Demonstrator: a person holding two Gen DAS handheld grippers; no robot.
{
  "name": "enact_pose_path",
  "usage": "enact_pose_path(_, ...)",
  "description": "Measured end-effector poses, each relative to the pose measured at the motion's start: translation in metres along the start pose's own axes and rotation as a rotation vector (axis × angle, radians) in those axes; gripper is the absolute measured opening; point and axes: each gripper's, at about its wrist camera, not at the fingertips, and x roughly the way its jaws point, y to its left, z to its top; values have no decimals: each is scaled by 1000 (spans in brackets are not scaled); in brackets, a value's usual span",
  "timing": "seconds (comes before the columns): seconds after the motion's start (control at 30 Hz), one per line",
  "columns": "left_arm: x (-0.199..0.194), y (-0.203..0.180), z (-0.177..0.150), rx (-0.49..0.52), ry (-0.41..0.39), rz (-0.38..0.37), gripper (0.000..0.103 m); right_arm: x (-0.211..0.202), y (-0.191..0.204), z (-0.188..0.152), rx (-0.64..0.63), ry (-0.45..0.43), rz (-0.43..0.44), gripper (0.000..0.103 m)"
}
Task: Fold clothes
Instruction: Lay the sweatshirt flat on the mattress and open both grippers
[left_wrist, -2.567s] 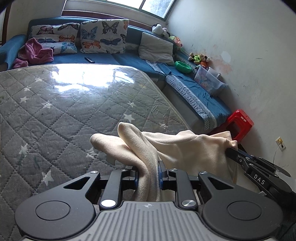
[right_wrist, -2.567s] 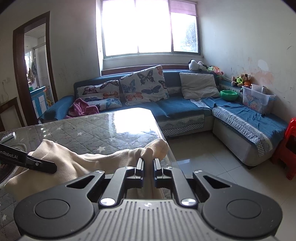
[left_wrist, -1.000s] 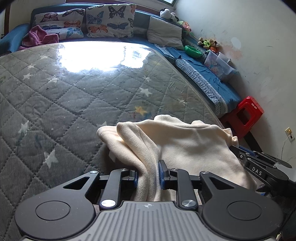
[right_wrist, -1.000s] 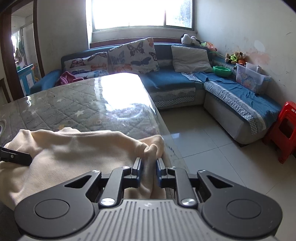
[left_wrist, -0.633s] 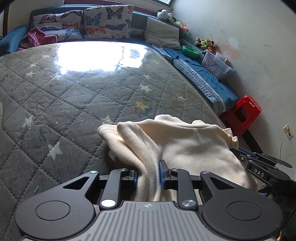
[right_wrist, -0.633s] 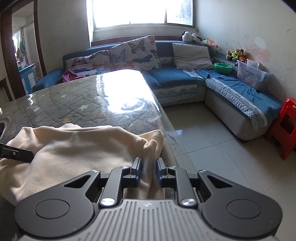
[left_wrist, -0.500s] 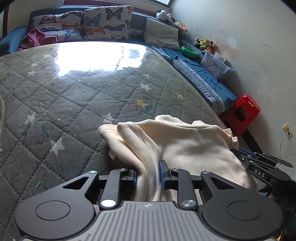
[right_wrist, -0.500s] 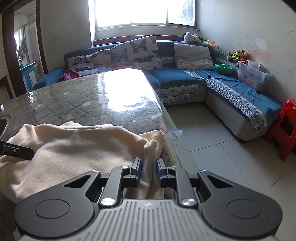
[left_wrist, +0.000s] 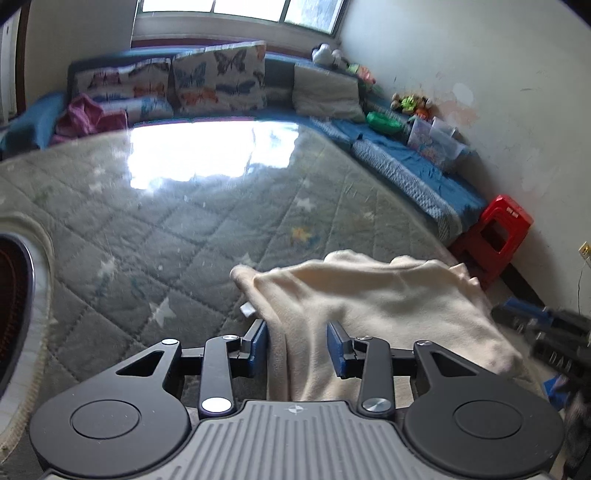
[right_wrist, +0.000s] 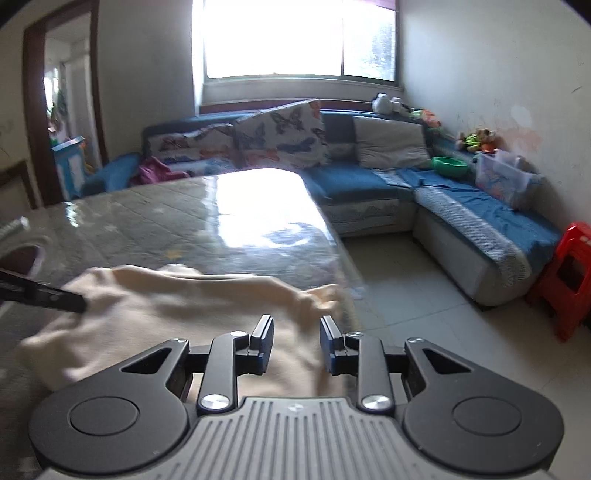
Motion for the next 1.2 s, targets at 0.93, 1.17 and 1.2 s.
enact_pose_path(0.93, 2, -47, -37, 113, 28, -142, 37, -21, 19, -34, -52, 0, 26, 26)
enact_pose_path(1.17, 6, -51, -46, 153, 42, -148, 37, -10, 30, -36, -120, 20, 48, 28)
enact_pose_path(1.2, 6, -51, -46, 156, 43, -152, 37, -11, 30, -34, -127, 19, 51, 28)
